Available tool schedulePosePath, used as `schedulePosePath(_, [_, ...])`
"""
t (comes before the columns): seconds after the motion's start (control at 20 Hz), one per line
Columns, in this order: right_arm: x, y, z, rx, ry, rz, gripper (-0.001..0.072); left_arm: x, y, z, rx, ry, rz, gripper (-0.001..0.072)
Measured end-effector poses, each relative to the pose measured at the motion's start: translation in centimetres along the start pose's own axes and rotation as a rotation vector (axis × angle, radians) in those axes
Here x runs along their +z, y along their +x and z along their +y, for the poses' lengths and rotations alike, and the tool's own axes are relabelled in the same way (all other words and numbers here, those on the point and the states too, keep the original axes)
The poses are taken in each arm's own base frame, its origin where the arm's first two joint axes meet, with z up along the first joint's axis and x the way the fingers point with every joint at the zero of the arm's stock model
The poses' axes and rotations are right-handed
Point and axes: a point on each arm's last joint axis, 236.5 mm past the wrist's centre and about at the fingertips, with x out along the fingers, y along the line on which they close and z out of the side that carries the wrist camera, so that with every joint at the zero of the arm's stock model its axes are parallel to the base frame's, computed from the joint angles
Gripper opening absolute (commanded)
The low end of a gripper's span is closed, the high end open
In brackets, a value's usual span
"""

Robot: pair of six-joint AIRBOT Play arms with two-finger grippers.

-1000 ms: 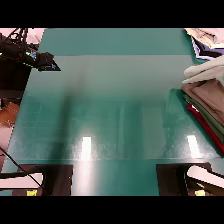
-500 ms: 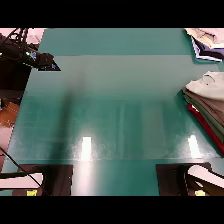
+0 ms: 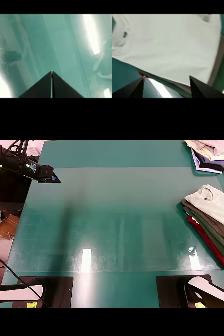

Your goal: Fold the shirts.

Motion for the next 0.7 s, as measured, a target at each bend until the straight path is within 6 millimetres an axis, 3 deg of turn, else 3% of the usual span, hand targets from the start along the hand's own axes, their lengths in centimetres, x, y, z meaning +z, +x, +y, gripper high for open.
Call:
schedulePosePath(0.05, [0.5, -0.2, 1.9, 0.069, -0.002, -0.024, 0.0608, 0.2, 0.0, 0.1, 0.003, 0.000, -0.009, 0.0028])
schedulePosePath(0.2, [0.7, -1.0, 9.9, 0.315, -0.051, -0.053, 0.0266, 0.7, 0.0, 0.2, 0.008, 0.000, -0.028, 0.0029])
schedulePosePath(0.3, [-0.2, -1.5, 14.9, 0.449, -0.105, -0.034, 0.0015, 0.8, 0.0, 0.2, 0.010, -0.001, -0.035, 0.0029])
schedulePosePath(0.5, [-3.9, -2.2, 23.1, 0.629, -0.235, 0.045, 0.0020, 1.2, 0.0, 0.3, 0.013, -0.001, -0.050, 0.0029])
schedulePosePath(0.7, [-7.4, -2.9, 28.9, 0.738, -0.339, 0.091, 0.0020, 1.4, 0.0, 0.4, 0.015, -0.002, -0.061, 0.0029])
